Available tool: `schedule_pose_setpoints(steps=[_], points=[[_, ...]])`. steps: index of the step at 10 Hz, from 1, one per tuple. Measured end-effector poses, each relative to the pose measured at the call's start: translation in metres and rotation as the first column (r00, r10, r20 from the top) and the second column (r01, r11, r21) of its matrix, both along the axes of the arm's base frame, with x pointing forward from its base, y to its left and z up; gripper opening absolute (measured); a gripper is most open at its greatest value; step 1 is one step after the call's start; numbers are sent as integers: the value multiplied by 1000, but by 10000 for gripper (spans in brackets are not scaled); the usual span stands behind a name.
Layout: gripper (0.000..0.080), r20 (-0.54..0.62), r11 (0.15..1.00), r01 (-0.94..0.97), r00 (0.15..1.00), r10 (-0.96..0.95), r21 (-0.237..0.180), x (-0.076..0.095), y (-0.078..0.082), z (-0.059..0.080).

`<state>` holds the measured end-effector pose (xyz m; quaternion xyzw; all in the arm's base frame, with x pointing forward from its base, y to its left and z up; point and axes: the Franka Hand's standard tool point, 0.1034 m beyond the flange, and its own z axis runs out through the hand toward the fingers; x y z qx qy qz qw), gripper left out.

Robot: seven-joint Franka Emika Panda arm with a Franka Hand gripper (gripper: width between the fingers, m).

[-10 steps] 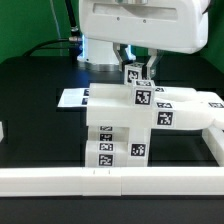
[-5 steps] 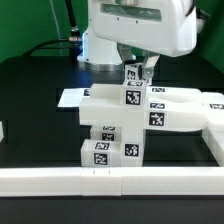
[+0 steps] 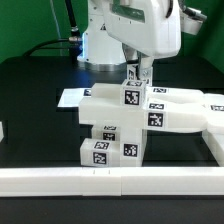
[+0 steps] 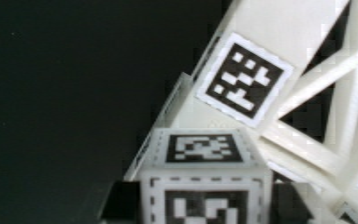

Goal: Assemble chair

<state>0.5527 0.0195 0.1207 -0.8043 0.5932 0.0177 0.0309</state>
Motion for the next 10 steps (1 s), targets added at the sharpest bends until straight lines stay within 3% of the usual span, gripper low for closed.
schedule_pose_setpoints(steps=[1,2,3,4,10], points=[[293,0,1000,-20,1000,20,-1,0,0,-1],[480,-1,998,-56,998,56,-5,-1,0,-1],[594,-1,988,-155,988,155,-13,0,2,0],[634,1,952,-304,953,304,-27,1,2,0],[649,25,738,-673,738,675,-45,3,2,0]])
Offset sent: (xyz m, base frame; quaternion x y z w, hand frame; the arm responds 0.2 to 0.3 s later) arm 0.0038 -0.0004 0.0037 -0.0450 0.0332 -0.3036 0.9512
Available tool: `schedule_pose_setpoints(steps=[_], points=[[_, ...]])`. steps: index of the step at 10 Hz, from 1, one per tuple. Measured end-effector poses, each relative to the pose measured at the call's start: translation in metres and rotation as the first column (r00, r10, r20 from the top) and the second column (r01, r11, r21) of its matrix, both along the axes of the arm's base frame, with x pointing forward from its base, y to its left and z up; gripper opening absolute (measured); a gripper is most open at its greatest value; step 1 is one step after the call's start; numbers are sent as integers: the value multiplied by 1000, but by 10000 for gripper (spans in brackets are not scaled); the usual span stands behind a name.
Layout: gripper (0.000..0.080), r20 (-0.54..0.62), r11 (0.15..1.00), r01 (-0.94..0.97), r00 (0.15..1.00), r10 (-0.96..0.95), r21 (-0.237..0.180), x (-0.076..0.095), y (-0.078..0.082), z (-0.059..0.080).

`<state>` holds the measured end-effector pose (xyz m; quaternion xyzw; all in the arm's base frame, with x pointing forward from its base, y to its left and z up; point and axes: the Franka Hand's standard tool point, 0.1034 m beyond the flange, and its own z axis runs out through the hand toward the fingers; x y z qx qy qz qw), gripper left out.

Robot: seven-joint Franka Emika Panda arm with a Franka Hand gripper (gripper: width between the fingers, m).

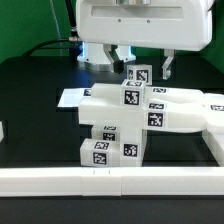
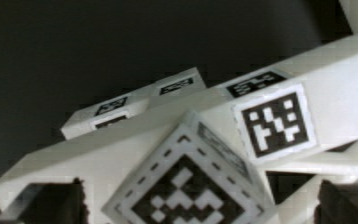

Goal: Assemble chair

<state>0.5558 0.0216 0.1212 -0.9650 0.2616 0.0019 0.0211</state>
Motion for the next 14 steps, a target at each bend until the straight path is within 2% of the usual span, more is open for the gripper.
schedule_pose_setpoints(steps=[1,4,6,8,10,11,12,14], points=[[649,1,994,-112,994,112,-17,0,0,0],[649,8,958,-285,958,286,-26,-2,4,-3],[649,4,887,-460,888,460,-37,-4,3,-4],[649,6,840,-541,840,542,-38,-3,3,-4],[355,6,843,-536,844,537,-38,-3,3,-4],[355,6,843,-536,844,537,-38,-3,3,-4],[284,6,850,-526,850,527,-38,-3,3,-4],[284,6,859,-510,860,511,-38,-3,3,-4]])
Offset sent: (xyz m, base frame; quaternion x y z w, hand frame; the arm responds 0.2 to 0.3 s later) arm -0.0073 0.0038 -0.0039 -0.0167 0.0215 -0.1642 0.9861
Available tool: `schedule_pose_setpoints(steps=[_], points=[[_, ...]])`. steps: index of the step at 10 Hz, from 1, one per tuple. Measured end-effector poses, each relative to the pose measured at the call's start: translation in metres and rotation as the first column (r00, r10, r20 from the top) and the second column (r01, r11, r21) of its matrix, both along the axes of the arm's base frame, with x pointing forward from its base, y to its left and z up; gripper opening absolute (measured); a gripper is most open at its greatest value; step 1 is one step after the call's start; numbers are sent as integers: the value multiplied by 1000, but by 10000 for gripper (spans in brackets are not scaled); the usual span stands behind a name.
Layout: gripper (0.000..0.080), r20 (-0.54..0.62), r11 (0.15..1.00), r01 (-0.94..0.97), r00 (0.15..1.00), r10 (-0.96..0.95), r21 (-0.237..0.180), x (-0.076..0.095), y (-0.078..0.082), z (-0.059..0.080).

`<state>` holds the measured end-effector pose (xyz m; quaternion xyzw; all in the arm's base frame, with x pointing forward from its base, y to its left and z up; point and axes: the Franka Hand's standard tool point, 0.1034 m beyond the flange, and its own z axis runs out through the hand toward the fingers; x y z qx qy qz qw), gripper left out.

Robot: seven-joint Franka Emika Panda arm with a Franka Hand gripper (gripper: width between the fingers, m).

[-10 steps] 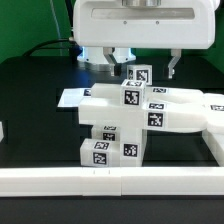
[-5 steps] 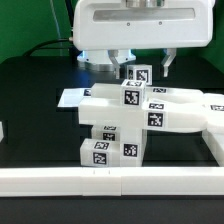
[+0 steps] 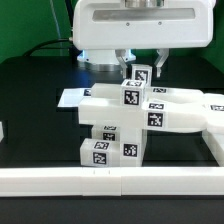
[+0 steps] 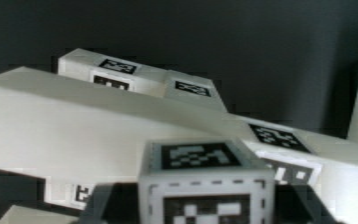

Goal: Assemble chair

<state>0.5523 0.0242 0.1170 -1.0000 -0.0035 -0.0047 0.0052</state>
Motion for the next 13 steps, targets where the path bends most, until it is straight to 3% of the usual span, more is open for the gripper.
schedule_pose_setpoints(steps=[1,5,13], points=[[284,0,1000,5,1000,-5,1,0,0,0],[285,-17,920,389,921,-389,42,0,0,0],[285,-52,601,798,603,-796,43,1,0,0]])
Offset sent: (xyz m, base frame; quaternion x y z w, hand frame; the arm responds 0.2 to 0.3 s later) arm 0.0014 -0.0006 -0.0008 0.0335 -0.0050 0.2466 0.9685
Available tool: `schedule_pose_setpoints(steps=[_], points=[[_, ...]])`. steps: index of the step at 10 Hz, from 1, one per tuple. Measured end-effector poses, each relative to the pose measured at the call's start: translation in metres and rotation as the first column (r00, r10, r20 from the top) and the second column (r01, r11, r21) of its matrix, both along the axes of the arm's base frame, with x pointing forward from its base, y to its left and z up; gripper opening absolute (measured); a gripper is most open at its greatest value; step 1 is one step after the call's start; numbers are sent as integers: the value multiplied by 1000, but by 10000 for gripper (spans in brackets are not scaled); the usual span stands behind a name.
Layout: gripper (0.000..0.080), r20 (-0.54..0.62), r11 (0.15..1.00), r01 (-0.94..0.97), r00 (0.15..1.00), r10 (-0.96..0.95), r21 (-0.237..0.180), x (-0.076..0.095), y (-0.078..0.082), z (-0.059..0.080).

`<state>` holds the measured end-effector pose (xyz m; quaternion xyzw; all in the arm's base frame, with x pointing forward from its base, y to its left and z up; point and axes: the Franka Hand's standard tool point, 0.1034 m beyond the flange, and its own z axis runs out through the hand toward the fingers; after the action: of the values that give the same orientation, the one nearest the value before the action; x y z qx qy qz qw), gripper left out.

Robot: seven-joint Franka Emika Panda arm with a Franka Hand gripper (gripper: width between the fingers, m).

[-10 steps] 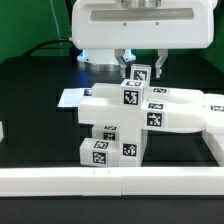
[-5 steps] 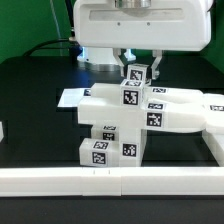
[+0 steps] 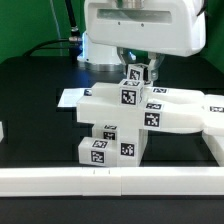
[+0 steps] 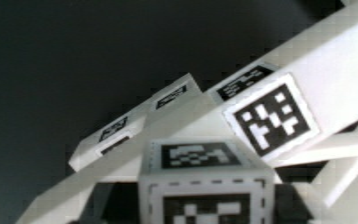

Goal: Assemble chair

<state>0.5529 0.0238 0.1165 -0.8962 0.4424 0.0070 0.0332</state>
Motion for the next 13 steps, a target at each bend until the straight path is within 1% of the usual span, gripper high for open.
schedule_pose_setpoints(steps=[3,4,6,7,9,10,12,13], points=[[285,25,973,229,973,-229,18,0,0,-1],[285,34,942,334,942,-335,34,2,1,-1],[285,47,896,439,896,-442,58,3,2,-1],[285,39,839,538,839,-542,85,4,1,-1],[285,19,755,645,759,-651,119,4,0,-1],[285,9,700,701,706,-708,138,5,-1,-1],[286,-12,634,759,642,-766,145,5,0,-1],[286,-7,653,743,661,-750,144,5,0,-2]])
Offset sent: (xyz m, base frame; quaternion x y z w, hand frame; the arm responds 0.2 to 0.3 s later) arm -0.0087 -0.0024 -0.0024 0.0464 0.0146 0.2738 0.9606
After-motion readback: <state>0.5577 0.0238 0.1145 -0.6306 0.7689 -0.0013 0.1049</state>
